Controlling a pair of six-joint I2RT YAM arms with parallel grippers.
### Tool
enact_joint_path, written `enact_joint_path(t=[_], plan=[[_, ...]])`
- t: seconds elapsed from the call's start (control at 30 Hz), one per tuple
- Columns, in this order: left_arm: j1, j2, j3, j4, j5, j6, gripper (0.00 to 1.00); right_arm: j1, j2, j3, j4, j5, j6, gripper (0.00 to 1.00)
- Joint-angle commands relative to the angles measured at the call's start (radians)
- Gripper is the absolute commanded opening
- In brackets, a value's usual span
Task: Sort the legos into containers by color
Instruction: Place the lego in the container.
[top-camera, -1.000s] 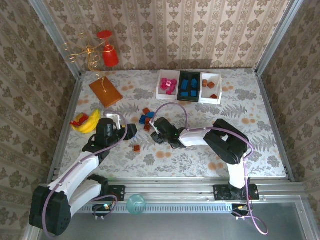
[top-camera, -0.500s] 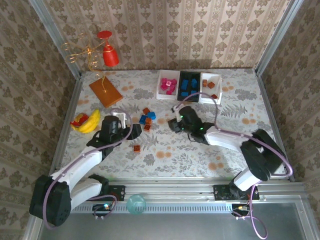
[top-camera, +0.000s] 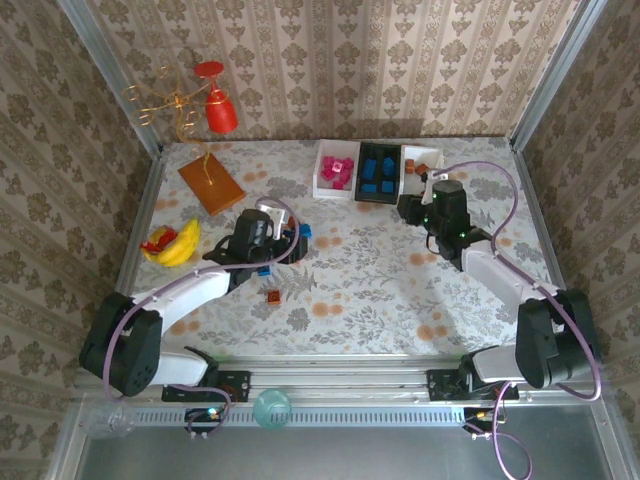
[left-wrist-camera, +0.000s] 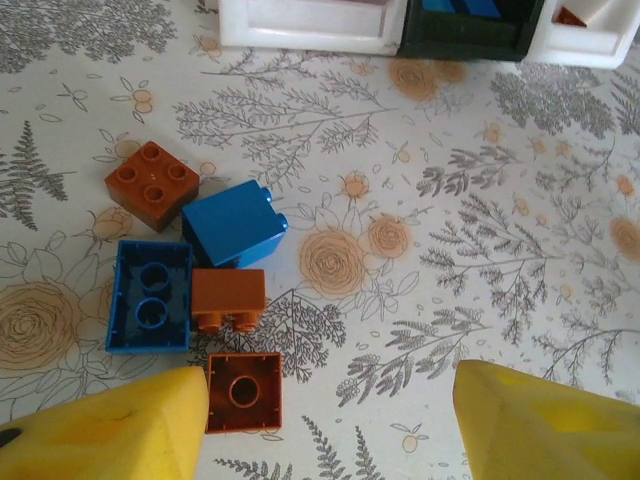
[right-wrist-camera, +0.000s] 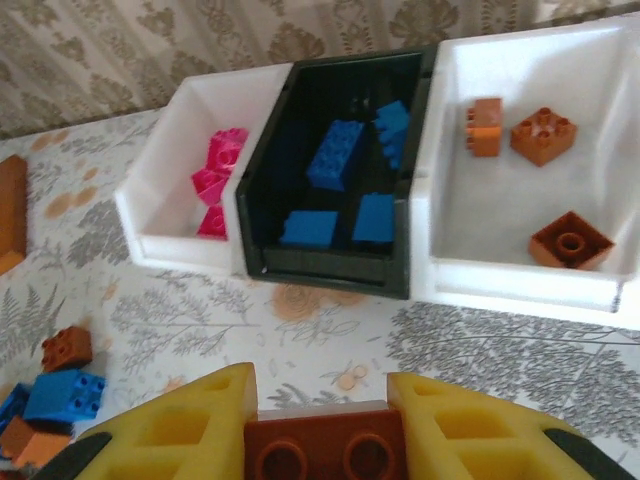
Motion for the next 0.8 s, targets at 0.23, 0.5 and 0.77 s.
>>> enact_joint_path(t=[0.23, 0.5, 0.77], plan=[[-0.040, -0.019, -0.095, 0.184, -0.107, 0.067, 0.67, -0.091, 0.225, 0.243, -0.105, -0.021, 0.021, 0.26], [-0.060, -0.009, -0.104, 0.210, -0.132, 0.074, 0.67, -0.096, 0.346, 0.407, -0.201, 0.036, -0.016, 0.26], [-0.061, -0.046, -0.113, 0.204, -0.152, 0.088, 0.68, -0.129, 0.430, 0.539, -0.307, 0.073, -0.019, 0.27]])
